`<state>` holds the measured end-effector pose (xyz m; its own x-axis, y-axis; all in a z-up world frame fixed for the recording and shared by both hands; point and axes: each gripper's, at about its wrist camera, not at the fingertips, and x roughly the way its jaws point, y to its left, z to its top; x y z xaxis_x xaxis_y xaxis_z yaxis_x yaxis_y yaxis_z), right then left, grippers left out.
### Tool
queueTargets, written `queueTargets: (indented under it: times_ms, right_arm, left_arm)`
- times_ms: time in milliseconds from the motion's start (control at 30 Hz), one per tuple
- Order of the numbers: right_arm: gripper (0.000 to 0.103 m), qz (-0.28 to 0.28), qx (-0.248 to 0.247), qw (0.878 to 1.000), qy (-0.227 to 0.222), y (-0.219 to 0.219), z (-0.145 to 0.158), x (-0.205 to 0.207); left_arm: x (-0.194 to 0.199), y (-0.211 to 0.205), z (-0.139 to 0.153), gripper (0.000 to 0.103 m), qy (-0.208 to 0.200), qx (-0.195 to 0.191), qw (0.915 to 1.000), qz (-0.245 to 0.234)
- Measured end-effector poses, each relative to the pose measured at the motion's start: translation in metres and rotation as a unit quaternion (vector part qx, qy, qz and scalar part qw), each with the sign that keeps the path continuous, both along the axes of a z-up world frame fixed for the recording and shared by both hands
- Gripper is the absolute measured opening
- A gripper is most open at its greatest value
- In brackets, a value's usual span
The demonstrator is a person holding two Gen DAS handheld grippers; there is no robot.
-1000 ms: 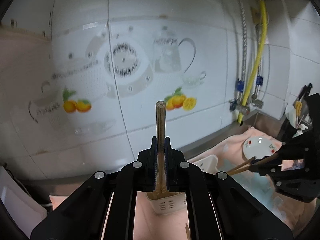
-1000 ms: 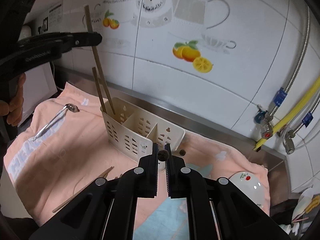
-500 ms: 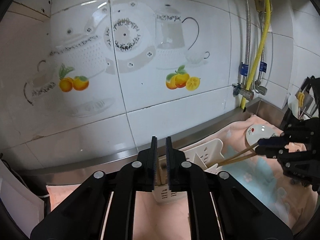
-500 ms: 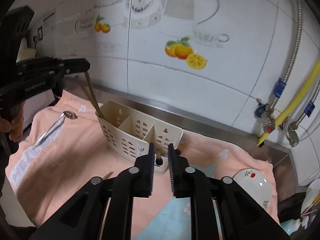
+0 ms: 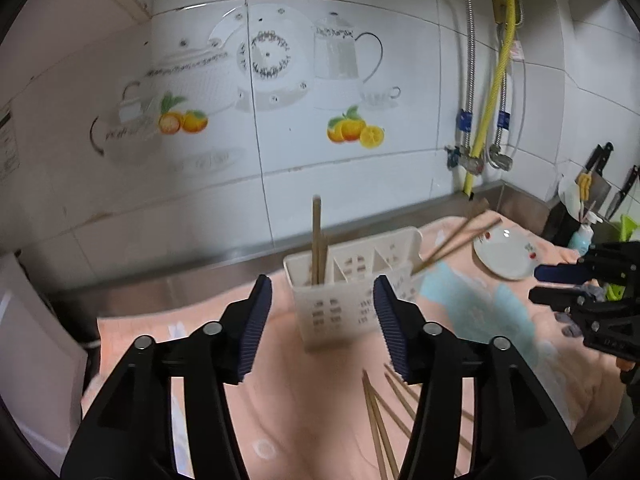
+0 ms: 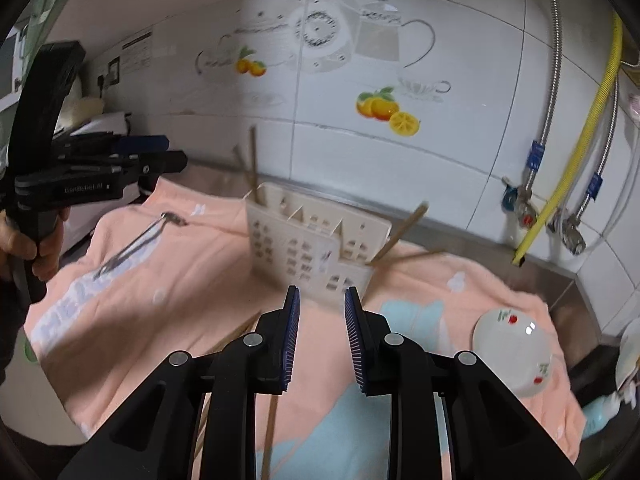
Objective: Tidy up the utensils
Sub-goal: 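Move both open tools back over the remaining chopsticks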
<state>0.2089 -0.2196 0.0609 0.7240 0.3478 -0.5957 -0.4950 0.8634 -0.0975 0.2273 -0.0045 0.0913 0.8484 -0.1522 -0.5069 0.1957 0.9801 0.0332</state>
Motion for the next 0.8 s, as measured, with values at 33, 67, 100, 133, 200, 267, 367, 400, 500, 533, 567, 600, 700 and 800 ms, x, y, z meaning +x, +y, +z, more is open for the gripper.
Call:
queueTargets:
  times_ms: [33, 67, 100, 133, 200, 267, 367, 400, 500, 533, 567, 600, 700, 800]
  right_arm:
    - [0.023, 0.001, 0.001, 1.000, 0.002, 0.000, -0.006, -0.007]
    - [0.023, 0.002, 0.000, 1.000, 0.005, 0.000, -0.013, -0.014]
    - [0.023, 0.002, 0.000, 1.000, 0.007, 0.001, -0.019, -0.018]
    - [0.023, 0.002, 0.002, 1.000, 0.012, 0.000, -0.027, -0.024]
    - [0.023, 0.000, 0.006, 1.000, 0.026, -0.001, -0.042, -0.031]
    - [0.023, -0.005, 0.009, 0.999, 0.041, -0.003, -0.058, -0.038]
    - [0.023, -0.013, 0.020, 0.997, 0.071, -0.007, -0.086, -0.046]
    - [0.023, -0.015, 0.022, 0.997, 0.077, -0.008, -0.092, -0.048]
    - [0.023, -0.024, 0.022, 0.995, 0.089, -0.009, -0.110, -0.054]
    - [0.023, -0.026, 0.028, 0.995, 0.096, -0.010, -0.115, -0.056]
    - [0.023, -0.027, 0.035, 0.994, 0.104, -0.011, -0.121, -0.057]
    - [0.023, -0.028, 0.036, 0.993, 0.108, -0.011, -0.125, -0.058]
    - [0.022, -0.034, 0.033, 0.992, 0.119, -0.010, -0.139, -0.061]
    - [0.021, -0.037, 0.029, 0.991, 0.126, -0.009, -0.149, -0.061]
  left_arm:
    - [-0.007, 0.001, -0.004, 0.060, 0.002, -0.004, 1.0000, 0.000]
    - [-0.010, 0.002, -0.007, 0.064, 0.003, -0.006, 1.0000, 0.000]
    - [-0.016, 0.002, -0.012, 0.068, 0.005, -0.008, 1.0000, 0.002]
    - [-0.022, 0.002, -0.017, 0.069, 0.008, -0.008, 0.9999, 0.002]
    - [-0.030, 0.001, -0.027, 0.072, 0.014, -0.003, 0.9999, 0.002]
    - [-0.039, 0.001, -0.038, 0.077, 0.018, 0.002, 0.9998, 0.008]
    - [-0.051, 0.003, -0.050, 0.082, 0.025, 0.000, 0.9996, 0.013]
    - [-0.052, 0.005, -0.052, 0.084, 0.028, -0.002, 0.9995, 0.014]
    - [-0.058, 0.008, -0.063, 0.085, 0.042, -0.011, 0.9989, 0.020]
    - [-0.060, 0.009, -0.067, 0.086, 0.045, -0.011, 0.9987, 0.021]
    - [-0.063, 0.010, -0.070, 0.086, 0.047, -0.010, 0.9986, 0.023]
    - [-0.064, 0.010, -0.073, 0.087, 0.049, -0.010, 0.9985, 0.024]
    - [-0.071, 0.011, -0.083, 0.087, 0.057, -0.012, 0.9980, 0.025]
    - [-0.077, 0.013, -0.092, 0.087, 0.065, -0.014, 0.9974, 0.028]
